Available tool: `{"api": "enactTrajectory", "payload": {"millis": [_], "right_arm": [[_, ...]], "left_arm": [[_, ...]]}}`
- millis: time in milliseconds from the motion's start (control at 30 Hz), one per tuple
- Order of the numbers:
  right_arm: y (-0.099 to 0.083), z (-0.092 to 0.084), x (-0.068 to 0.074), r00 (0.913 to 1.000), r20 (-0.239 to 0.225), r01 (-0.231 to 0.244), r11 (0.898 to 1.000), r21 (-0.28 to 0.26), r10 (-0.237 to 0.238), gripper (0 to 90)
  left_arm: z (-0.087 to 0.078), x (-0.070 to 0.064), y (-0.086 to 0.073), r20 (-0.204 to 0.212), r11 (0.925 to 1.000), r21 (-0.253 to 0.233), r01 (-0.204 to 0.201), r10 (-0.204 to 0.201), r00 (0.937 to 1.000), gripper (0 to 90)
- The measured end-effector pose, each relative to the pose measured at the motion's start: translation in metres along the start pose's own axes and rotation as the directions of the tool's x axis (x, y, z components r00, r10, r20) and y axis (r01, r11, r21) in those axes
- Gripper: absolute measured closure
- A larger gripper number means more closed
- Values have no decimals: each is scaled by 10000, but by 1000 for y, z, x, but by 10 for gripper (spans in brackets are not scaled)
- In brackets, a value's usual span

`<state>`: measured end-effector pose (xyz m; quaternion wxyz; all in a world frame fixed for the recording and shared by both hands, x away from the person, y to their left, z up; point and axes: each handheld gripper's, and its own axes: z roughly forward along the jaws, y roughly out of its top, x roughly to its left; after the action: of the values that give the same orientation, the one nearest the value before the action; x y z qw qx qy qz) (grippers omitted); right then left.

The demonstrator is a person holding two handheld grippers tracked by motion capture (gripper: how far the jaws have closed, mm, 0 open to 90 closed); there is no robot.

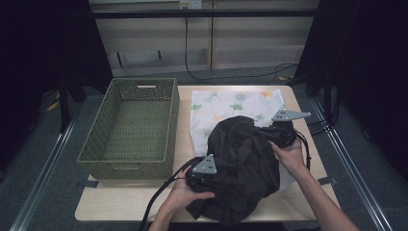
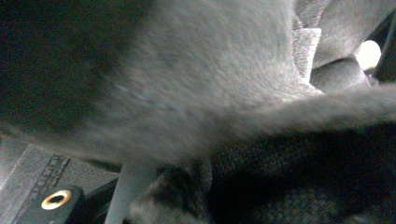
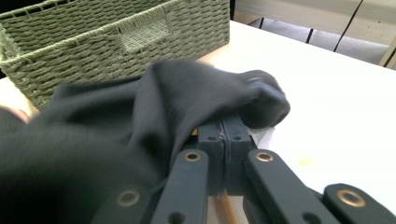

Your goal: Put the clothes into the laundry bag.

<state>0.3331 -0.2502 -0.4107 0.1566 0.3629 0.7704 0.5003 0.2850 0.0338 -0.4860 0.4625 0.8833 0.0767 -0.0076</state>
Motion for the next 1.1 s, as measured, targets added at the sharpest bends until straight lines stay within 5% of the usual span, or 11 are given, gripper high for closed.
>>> {"api": "enactTrajectory", "payload": {"millis": [200,267,333,500,567,667,767,833,933,1000,1100], "right_arm": [[0,0,2,10000,-9,50,10000,-3,-50,887],[0,0,0,10000,14,-35,10000,-15,35,887],[-2,-1,-3,9999,90,-70,10000,-12,70,887],[-8,0,-11,9990,252,-380,9992,76,378,887],[-10,1,-13,9988,281,-403,9991,140,399,887],[-10,1,-13,9986,302,-432,9990,134,428,887],[-9,1,-12,9988,284,-408,9991,139,404,887],[-9,1,-13,9987,289,-417,9990,144,412,887],[-9,1,-13,9989,280,-386,9992,133,382,887],[-9,1,-12,9989,266,-394,9991,127,391,887],[-9,1,-12,9989,262,-403,9991,114,400,887]], "left_arm": [[2,-3,5,-329,9991,415,106,-93,9994,534],[0,-2,5,-223,9997,164,162,-159,9996,463],[-6,1,6,235,9976,-248,653,-647,9976,351],[-24,-1,11,30,9923,-858,889,-889,9960,179],[-36,-4,14,62,9855,-1449,888,-888,9960,168],[-60,-6,21,-4,9600,-2592,1062,-1101,9939,161],[-77,-2,33,-568,9563,-2794,862,-1060,9927,155],[-85,7,43,-566,9433,-3187,925,-1164,9916,152],[-85,26,56,-831,9352,-3355,1131,-1490,9853,129],[-76,41,62,-1460,9436,-3022,1355,-1863,9716,115],[-53,70,61,-1284,9491,-2310,2140,-2478,9603,118]]}}
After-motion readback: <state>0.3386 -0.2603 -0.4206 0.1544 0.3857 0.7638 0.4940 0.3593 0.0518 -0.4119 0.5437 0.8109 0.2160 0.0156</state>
